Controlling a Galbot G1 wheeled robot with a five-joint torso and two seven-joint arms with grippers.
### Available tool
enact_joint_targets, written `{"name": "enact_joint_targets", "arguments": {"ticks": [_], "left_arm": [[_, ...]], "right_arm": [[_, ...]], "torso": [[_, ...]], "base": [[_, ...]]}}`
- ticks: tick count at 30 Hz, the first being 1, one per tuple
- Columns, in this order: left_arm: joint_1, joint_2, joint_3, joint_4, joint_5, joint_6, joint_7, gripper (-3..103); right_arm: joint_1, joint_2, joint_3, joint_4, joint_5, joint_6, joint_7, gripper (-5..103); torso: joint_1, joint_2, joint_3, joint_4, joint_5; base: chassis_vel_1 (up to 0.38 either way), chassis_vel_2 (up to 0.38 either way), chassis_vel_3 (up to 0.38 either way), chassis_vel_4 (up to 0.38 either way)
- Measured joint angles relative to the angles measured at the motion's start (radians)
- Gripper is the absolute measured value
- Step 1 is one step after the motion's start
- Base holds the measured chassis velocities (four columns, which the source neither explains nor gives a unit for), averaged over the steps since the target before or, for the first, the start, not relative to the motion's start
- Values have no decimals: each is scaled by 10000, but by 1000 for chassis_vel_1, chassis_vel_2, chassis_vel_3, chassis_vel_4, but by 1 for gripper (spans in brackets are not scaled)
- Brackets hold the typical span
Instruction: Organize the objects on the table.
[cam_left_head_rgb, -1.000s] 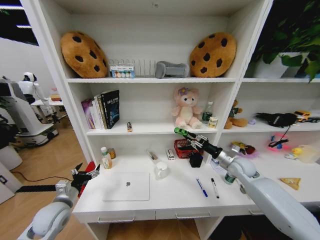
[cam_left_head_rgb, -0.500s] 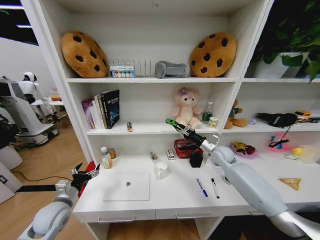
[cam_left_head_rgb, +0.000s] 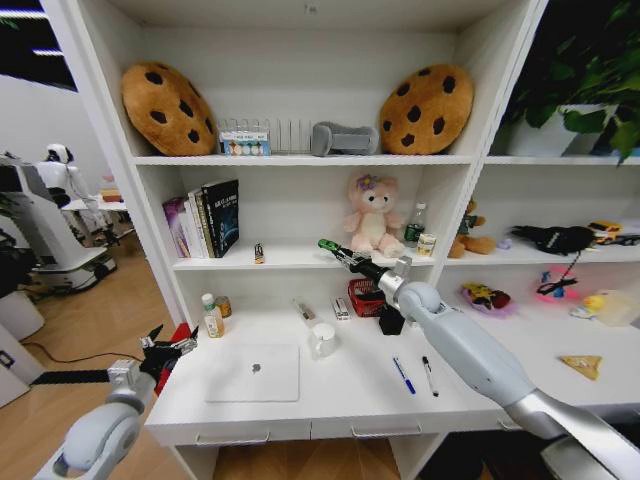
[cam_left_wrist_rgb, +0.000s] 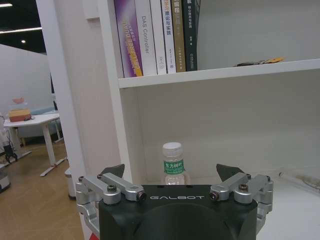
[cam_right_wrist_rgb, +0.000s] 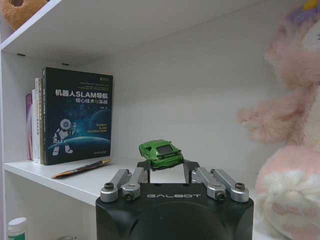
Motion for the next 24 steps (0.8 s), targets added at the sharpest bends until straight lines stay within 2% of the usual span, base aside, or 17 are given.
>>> {"name": "enact_joint_targets", "arguments": {"ticks": [13,24], "left_arm": [[-141,-66,34,22,-32,-8,19,100],[-157,-62,24,22,-62,-8,18,100]], "right_arm": [[1092,365,-775,-273,238,-1284,890,33],[1051,577,-976,-381,366,-1677,1364,33]], "torso": [[-1,1,0,0,0],[-1,1,0,0,1]], "base": [[0,0,0,0],[0,0,0,0]]}}
